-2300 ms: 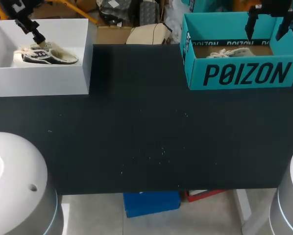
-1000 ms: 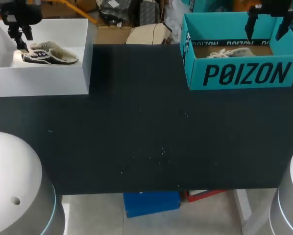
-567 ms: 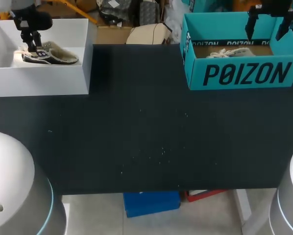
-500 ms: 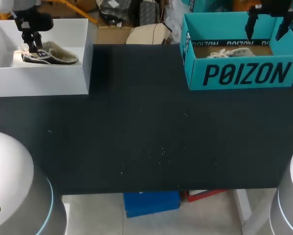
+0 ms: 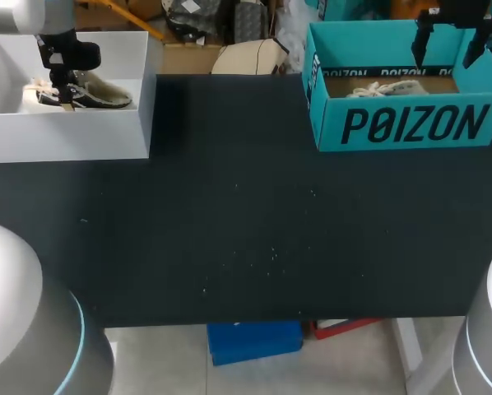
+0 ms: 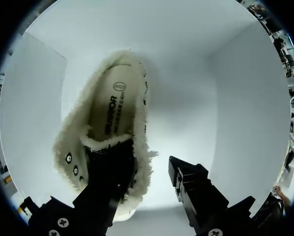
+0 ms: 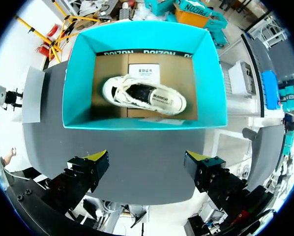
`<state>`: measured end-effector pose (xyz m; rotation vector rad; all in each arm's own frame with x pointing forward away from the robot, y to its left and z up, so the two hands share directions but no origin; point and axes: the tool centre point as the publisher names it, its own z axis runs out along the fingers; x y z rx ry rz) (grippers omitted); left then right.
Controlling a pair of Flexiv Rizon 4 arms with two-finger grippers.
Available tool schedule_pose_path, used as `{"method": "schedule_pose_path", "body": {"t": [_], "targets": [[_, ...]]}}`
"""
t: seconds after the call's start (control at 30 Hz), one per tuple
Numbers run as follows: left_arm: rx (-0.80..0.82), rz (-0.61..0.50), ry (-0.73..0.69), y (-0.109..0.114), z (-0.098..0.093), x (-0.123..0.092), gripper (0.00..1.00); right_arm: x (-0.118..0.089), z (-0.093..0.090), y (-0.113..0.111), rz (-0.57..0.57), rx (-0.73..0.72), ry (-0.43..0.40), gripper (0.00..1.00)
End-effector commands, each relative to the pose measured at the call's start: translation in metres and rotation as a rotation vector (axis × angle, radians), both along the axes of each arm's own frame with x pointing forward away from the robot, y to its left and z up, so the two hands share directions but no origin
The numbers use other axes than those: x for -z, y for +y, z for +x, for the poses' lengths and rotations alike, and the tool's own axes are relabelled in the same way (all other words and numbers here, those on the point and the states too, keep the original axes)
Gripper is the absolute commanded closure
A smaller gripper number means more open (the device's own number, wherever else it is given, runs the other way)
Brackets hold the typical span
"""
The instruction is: Take the shoe out of the shoebox, open the shoe tongue, remove and reinsert the insole, then place the shoe into the shoebox
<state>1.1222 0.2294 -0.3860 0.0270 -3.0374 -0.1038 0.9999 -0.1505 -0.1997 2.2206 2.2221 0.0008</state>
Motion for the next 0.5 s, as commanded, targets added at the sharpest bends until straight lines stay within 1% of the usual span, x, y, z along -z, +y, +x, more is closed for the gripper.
{"method": "schedule_pose_path", "body": {"t": [0.03,0.13,0.17,0.2,0.23,0.3,0.37,0.5], "targets": [[-0.003,0.010,0.012,-0.002,0.003,0.012,0.53,0.000,0.000,0.000,0.000,0.000,0.000,0.00],[-0.010,0.012,0.014,-0.001,0.004,0.018,0.55,0.000,0.000,0.000,0.000,0.000,0.000,0.00],[-0.013,0.013,0.014,0.000,0.004,0.020,0.56,0.000,0.000,0.000,0.000,0.000,0.000,0.00],[-0.015,0.013,0.013,0.000,0.005,0.020,0.60,0.000,0.000,0.000,0.000,0.000,0.000,0.00],[-0.020,0.013,0.010,-0.001,0.005,0.021,0.66,0.000,0.000,0.000,0.000,0.000,0.000,0.00],[-0.029,0.011,0.004,-0.001,0.006,0.022,1.00,0.000,0.000,0.000,0.000,0.000,0.000,0.00],[-0.027,0.013,-0.007,-0.002,0.007,0.022,1.00,0.000,0.000,0.000,0.000,0.000,0.000,0.00],[-0.028,0.002,-0.031,-0.004,0.005,0.011,1.00,0.000,0.000,0.000,0.000,0.000,0.000,0.00]]}}
